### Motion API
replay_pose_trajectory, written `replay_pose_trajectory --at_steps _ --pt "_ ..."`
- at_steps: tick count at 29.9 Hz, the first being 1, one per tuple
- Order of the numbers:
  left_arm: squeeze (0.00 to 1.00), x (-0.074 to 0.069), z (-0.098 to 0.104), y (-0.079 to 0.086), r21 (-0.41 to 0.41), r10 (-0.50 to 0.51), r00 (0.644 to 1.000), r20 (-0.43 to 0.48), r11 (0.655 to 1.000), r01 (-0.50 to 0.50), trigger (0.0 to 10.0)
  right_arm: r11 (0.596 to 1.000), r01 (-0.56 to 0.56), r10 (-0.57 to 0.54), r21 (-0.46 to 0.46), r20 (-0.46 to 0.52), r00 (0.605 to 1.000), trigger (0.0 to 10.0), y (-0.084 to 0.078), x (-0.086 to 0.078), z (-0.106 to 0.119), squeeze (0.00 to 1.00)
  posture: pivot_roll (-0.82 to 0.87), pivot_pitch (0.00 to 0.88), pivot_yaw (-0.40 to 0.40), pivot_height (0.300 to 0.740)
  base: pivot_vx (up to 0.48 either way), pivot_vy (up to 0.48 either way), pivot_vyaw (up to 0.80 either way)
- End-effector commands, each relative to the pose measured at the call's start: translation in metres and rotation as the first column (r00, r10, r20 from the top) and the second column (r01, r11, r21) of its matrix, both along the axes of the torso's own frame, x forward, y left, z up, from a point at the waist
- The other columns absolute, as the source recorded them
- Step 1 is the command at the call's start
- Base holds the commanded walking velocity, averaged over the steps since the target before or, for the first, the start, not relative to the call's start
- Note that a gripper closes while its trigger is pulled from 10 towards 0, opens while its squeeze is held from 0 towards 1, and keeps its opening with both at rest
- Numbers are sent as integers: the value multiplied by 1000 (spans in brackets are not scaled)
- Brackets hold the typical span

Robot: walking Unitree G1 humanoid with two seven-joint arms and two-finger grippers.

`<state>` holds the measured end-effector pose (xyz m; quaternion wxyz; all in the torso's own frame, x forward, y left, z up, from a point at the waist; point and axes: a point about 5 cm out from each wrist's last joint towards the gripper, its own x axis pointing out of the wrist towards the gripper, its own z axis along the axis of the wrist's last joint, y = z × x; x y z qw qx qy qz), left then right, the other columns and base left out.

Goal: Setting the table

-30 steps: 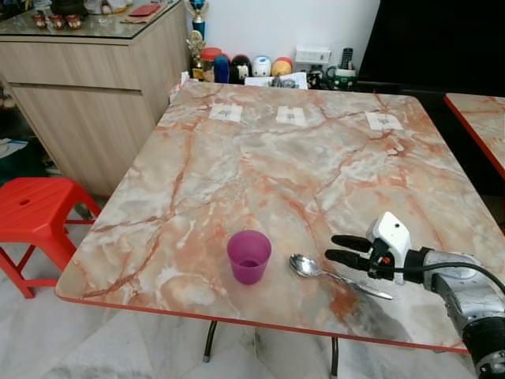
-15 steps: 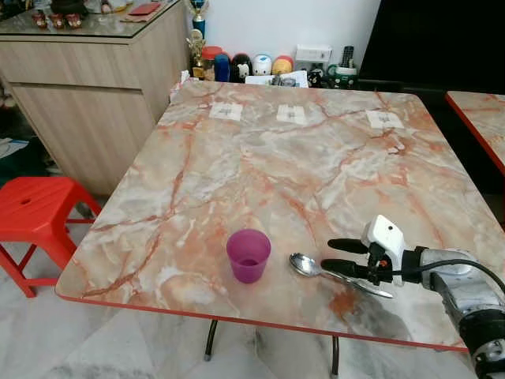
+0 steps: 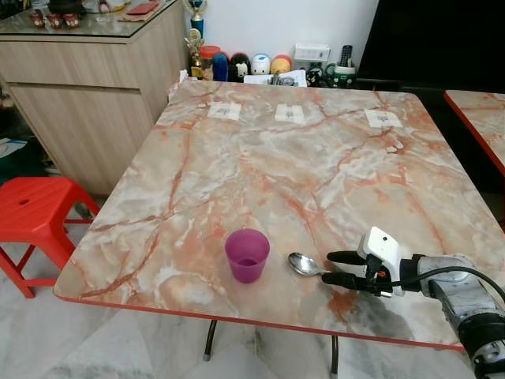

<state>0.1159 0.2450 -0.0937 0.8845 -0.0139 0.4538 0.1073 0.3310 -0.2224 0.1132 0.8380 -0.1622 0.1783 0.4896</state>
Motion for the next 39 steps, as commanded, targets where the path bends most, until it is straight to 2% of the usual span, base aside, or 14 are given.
replay_pose_trajectory --at_steps 1,10,16,17,18,39 --pt "0 -8 -2 2 0 14 999 -30 1000 -14 10000 1000 -12 12 -19 9 1000 10000 2 2 2 0 120 162 -27 740 0 0 0" --pt "0 -8 -3 1 -1 15 999 -30 1000 -15 10000 998 -27 26 -54 -27 999 10000 3 -1 -8 0 122 165 -28 740 0 0 0" --pt "0 -8 -3 1 -1 16 999 -30 1000 -16 10000 993 -21 14 -118 -59 998 10000 3 -5 -20 0 122 165 -28 740 0 0 0" --pt "0 -9 -3 1 -1 16 999 -31 1000 -17 10000 991 -20 11 -129 -64 998 6471 4 -6 -23 0 125 167 -28 740 0 0 0" --pt "0 -9 -3 1 -1 17 999 -31 1000 -17 10000 991 -21 13 -130 -69 998 0 4 -6 -24 0 125 167 -28 740 0 0 0" --pt "0 -10 -3 1 -1 7 999 -38 1000 -7 10000 989 -37 25 -146 -86 996 0 11 -9 -33 0 126 148 -25 740 0 0 0"
